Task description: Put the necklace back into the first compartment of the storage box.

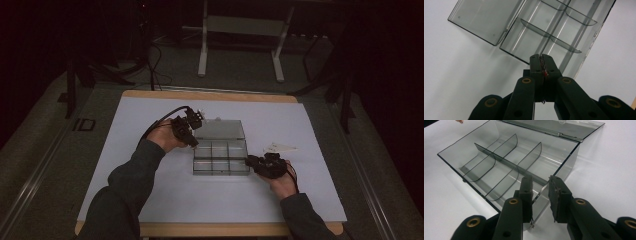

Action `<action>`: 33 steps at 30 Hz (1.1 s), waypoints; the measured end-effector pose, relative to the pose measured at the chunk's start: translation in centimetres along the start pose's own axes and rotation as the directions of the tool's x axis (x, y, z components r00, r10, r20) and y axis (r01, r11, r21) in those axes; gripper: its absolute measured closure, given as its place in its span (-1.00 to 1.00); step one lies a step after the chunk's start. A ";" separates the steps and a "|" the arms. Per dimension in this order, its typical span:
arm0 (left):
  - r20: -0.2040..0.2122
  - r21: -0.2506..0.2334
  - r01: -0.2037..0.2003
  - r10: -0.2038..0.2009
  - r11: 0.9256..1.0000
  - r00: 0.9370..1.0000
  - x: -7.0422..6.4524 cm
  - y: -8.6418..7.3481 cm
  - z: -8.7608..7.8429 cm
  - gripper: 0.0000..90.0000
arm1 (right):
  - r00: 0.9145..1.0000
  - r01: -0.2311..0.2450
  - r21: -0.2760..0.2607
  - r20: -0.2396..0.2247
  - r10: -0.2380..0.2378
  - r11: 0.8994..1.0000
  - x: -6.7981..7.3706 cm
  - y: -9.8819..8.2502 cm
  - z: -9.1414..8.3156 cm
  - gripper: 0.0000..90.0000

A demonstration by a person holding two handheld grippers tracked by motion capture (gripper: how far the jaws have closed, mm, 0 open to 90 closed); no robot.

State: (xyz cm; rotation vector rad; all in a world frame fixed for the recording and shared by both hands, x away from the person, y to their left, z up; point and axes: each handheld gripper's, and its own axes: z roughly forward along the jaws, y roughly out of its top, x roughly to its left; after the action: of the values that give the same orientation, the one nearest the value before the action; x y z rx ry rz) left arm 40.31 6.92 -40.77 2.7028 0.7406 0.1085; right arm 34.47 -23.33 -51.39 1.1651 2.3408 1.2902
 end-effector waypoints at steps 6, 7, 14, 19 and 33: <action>-0.004 0.000 -0.008 0.008 1.000 1.000 -0.1 0.6 -0.1 0.97 | 1.000 0.001 0.000 0.000 -0.001 1.000 0.0 0.0 0.0 0.63; -0.005 -0.003 -0.010 0.010 1.000 1.000 -0.2 0.7 -0.2 0.97 | 1.000 0.001 0.000 0.000 -0.001 1.000 0.0 0.0 0.0 0.63; -0.007 -0.008 -0.022 0.022 1.000 1.000 -0.3 1.5 -0.3 0.97 | 1.000 0.000 0.001 -0.001 0.000 1.000 0.0 0.0 0.0 0.63; -0.002 -0.007 -0.019 0.019 1.000 1.000 -0.3 1.8 0.0 0.97 | 1.000 0.001 0.002 -0.001 -0.001 1.000 0.0 0.0 0.0 0.63; 0.003 0.000 -0.025 0.025 1.000 1.000 -0.4 2.5 0.8 0.97 | 1.000 0.000 0.002 -0.001 0.000 1.000 0.0 0.0 0.0 0.63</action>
State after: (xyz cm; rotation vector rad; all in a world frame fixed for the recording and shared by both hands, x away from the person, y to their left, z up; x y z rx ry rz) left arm 41.30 4.39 -40.70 2.7123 0.7066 0.1101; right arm 34.49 -23.34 -51.37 1.1647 2.3436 1.2893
